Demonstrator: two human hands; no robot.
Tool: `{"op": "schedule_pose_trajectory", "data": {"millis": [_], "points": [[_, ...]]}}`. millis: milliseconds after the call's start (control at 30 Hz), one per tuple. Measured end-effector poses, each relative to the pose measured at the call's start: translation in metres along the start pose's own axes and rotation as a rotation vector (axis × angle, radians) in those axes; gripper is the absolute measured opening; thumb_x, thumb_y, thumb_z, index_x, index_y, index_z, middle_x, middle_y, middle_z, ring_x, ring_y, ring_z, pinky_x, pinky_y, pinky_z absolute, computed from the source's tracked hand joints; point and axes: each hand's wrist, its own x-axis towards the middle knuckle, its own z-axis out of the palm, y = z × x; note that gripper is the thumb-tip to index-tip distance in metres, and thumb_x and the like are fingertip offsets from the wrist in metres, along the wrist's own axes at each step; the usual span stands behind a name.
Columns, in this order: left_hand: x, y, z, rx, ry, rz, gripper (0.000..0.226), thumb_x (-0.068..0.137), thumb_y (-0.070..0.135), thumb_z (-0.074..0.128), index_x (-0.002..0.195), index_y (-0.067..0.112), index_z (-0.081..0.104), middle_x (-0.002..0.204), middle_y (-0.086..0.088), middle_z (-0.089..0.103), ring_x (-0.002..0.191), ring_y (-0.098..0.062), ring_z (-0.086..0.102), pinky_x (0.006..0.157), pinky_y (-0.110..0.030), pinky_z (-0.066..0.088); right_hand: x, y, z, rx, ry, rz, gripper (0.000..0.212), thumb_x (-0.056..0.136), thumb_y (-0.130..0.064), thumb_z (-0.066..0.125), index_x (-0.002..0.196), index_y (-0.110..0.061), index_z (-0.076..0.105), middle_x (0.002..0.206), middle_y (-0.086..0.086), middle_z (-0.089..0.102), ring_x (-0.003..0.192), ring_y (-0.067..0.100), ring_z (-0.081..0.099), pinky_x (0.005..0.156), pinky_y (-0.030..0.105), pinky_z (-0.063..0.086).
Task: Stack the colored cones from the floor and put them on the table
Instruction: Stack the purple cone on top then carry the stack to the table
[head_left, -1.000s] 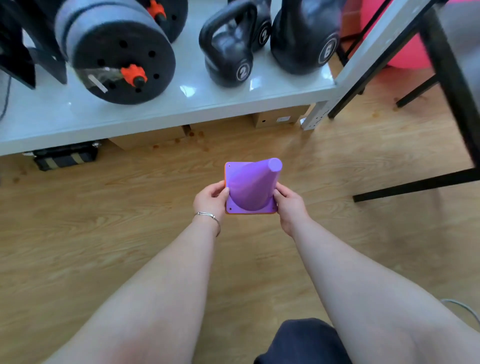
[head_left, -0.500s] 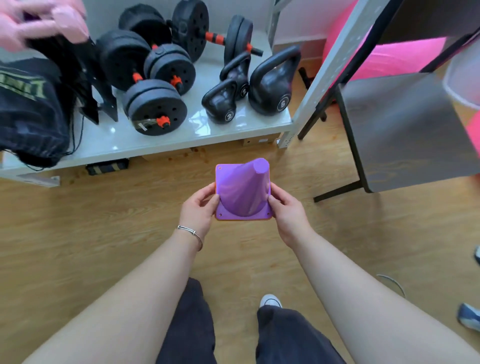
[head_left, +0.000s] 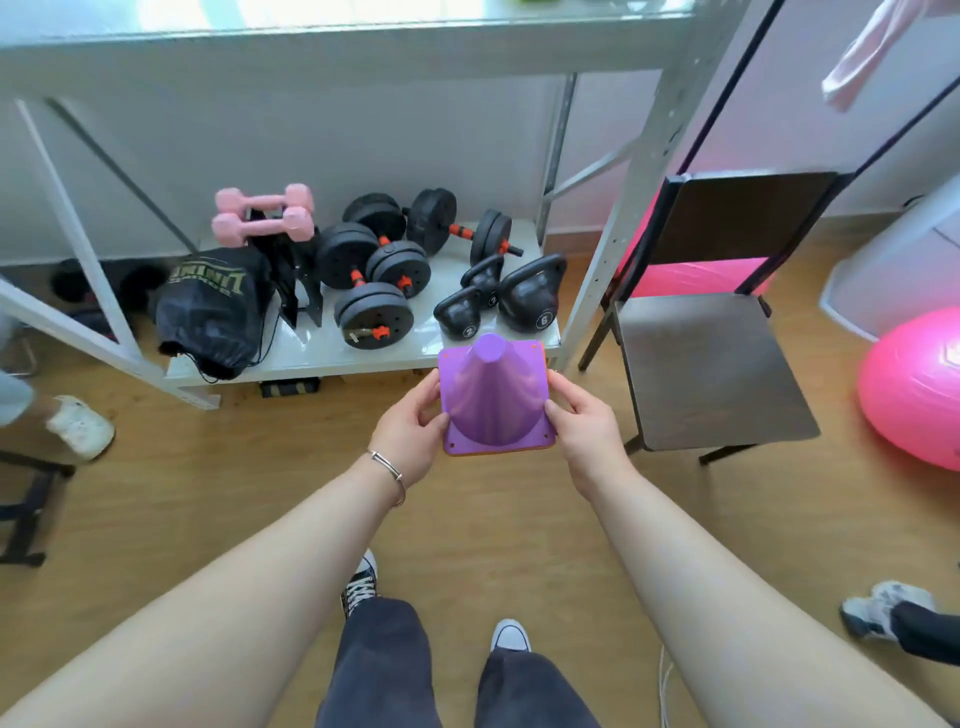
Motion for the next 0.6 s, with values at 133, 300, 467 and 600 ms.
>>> {"op": "schedule_pose_trajectory", "data": {"millis": [133,300,467,600], "points": [[-0.028,0.047,-0.02,0.124,-0.002,0.062,0.072,0.089,0.003,0.052,0.142,0.052,0.045,0.119,0.032,0.065,0.082,-0.014,0.06,0.08,-0.032,0.052,-0.03,-0.047,-0.009,-0.029,-0.035,-0.063,0.051,0.095,0.01,0.048,0.136,-0.018,0.058,0.109,-0.013,0.067,0.078,-0.016,0.066,0.068,0.007,0.051],[-0.049,0.095,-0.055,0.146,-0.009,0.089,0.064,0.092,0.008,0.052,0.137,0.053,0.048,0.118,0.024,0.067,0.081,-0.003,0.069,0.086,-0.033,0.058,-0.043,-0.092,0.001,-0.095,-0.068,-0.091,0.05,0.094,0.005,0.052,0.136,-0.019,0.061,0.093,-0.024,0.067,0.069,-0.006,0.068,0.069,0.013,0.056],[-0.041,0.113,-0.1,0.117,-0.005,0.123,0.078,0.083,-0.006,0.041,0.12,0.061,0.054,0.1,0.004,0.074,0.08,-0.017,0.063,0.07,-0.032,0.053,-0.043,-0.132,0.039,-0.153,-0.108,-0.11,0.052,0.091,0.0,0.052,0.132,-0.029,0.065,0.093,-0.01,0.074,0.075,0.007,0.068,0.076,0.029,0.058],[-0.026,0.122,-0.144,0.117,0.02,0.117,0.075,0.078,-0.001,0.046,0.141,0.04,0.05,0.113,0.0,0.075,0.1,-0.021,0.069,0.094,-0.04,0.058,-0.039,-0.164,0.079,-0.202,-0.101,-0.2,0.052,0.089,-0.005,0.053,0.133,-0.031,0.063,0.113,-0.01,0.074,0.102,0.015,0.071,0.092,0.04,0.059]]}}
